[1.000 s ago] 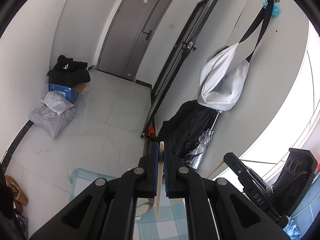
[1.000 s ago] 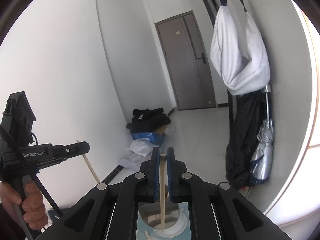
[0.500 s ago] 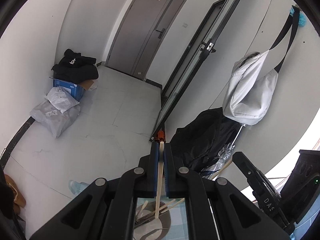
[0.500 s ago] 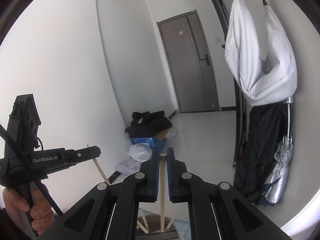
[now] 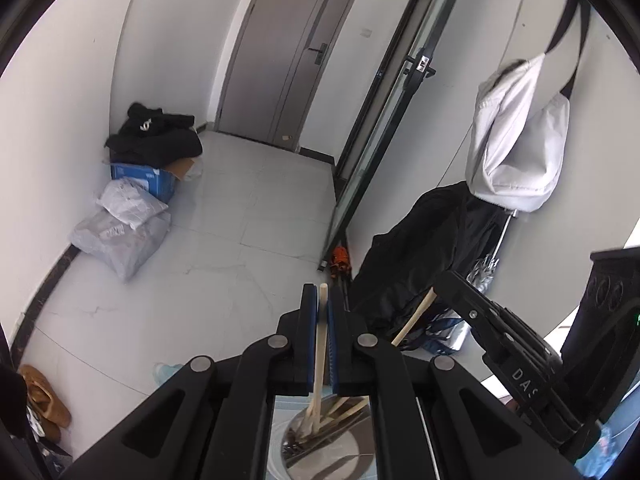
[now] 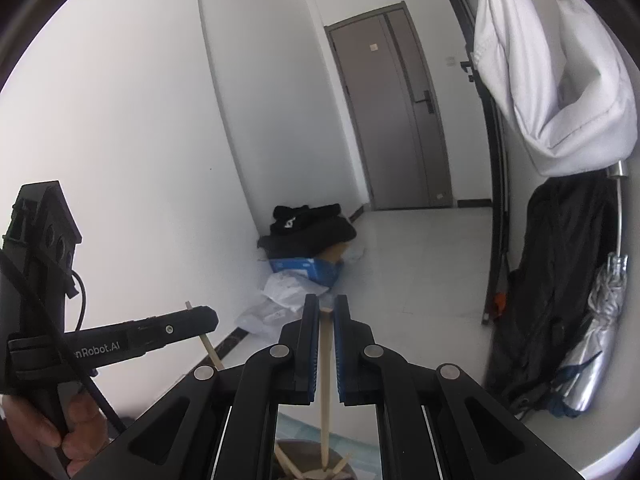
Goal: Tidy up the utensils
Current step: 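Lift and carry both chopsticks with both grippers over the holder, then open the left gripper over the holder while the right gripper releases its chopstick into it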
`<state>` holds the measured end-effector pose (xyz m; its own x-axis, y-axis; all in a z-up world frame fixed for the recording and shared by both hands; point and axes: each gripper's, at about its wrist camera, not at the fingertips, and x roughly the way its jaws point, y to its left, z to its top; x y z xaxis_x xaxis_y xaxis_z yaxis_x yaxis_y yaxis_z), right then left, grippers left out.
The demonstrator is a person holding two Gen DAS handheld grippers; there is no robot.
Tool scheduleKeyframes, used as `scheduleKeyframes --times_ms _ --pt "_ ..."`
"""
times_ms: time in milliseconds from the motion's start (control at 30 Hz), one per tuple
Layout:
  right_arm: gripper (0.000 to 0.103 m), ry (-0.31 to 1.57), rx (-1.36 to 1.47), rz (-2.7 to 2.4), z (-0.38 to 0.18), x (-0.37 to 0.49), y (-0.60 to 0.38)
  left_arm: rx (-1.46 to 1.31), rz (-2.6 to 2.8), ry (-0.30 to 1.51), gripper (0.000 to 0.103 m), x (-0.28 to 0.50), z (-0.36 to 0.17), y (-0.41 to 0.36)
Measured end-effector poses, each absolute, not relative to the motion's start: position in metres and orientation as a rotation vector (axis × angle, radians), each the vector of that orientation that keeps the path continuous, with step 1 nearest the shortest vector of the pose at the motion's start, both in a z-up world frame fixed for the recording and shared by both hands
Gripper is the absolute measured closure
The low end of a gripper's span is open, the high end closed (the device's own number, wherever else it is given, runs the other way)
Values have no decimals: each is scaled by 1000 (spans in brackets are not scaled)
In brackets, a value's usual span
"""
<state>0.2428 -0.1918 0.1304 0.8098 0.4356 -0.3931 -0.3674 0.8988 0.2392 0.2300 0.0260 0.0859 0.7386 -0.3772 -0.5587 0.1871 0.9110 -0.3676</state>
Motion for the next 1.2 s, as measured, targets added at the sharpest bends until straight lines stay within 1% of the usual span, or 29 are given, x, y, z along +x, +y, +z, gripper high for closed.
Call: scheduleKeyframes --times_ms 133,400,600,667,833,900,967,1033,1067,1133,1167,1200 --pt "97 461 146 454 121 245 -188 -258 -335 665 102 224 82 19" --pt "97 487 88 472 102 247 -180 -288 -393 750 101 220 69 18" --pt "96 540 97 482 85 247 -184 -263 -395 759 101 211 63 11" --pt "94 552 91 481 81 245 -183 -260 -404 776 101 213 60 9" --pt "94 594 93 481 73 240 -184 -233 -452 836 99 215 49 2" --pt "94 606 108 478 70 235 -188 -221 -466 874 96 216 44 2" --pt "91 625 121 481 67 230 -191 -201 -476 910 94 216 39 1" --pt "88 637 126 474 65 224 -194 -212 -439 893 93 210 39 6" --pt "85 644 129 477 65 221 -196 -223 -446 902 89 209 38 6" --pt "82 651 127 469 64 214 -199 -249 -442 915 82 205 39 10" --pt "80 653 128 463 64 210 -201 -252 -431 909 75 202 40 12" --pt "79 653 133 457 65 205 -204 -253 -417 901 67 198 43 13"
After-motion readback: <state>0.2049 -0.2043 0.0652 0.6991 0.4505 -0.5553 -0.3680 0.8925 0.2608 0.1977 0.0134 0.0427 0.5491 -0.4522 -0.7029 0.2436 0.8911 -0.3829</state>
